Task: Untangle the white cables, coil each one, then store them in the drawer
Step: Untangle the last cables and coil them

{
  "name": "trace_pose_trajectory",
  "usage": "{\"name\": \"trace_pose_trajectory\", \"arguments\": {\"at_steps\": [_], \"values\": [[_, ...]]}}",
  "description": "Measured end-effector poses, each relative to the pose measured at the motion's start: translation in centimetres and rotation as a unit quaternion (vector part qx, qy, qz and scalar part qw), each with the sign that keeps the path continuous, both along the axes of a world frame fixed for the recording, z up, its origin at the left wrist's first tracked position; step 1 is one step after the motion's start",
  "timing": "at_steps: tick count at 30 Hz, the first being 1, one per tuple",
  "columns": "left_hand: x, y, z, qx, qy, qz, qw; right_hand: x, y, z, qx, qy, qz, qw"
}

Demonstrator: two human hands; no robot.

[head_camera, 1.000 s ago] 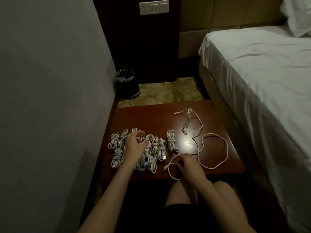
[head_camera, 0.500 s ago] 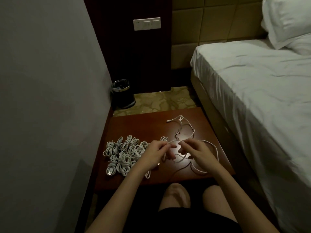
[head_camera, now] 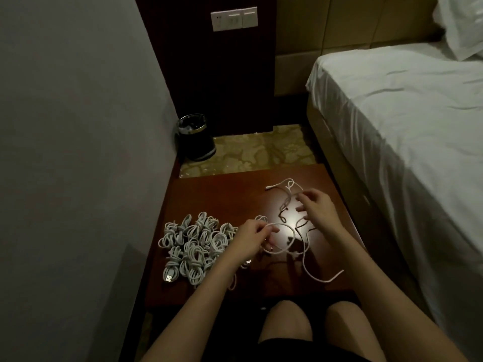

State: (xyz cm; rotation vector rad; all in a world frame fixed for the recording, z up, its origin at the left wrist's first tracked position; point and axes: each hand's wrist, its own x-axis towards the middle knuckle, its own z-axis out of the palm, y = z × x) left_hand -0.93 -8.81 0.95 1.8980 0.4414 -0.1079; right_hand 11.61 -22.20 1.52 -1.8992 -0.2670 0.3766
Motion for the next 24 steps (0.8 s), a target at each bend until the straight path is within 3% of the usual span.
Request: {"name": "trace_pose_trajectory", "arguments": {"at_steps": [4, 11, 14, 17, 21, 24], "values": [[1.9, 1.2, -1.0, 0.084, 0.054, -0.032, 0.995, 2.8, 2.3, -1.6, 0.032, 0.053, -0.035, 0.997], [3.0, 2.2, -2.2, 0.077, 0.08, -0.039, 0.993, 5.5, 6.0, -4.2, 0.067, 0.199, -0.061, 0.976], [3.0, 2.4, -2.0, 0.065, 0.075, -0.052, 0.994, 5.6, 6.3, -4.5, 0.041, 0.168, -0.068, 0.983], [3.1, 3.0, -1.2, 0.044, 0.051, 0.0, 0.998, 4.8, 5.3, -3.6, 0.034, 0.12, -0.048, 0.991], [3.5, 3.6, 1.0, 0.143, -0.044, 0.101, 0.984, 2.9, 2.7, 0.1, 0.053, 0.079, 0.019, 0.995], [3.6, 3.4, 2.8, 0.162, -0.075, 0.101, 0.979, 1.5, 0.7, 3.6, 0.05, 0.05, 0.088, 0.994]]}}
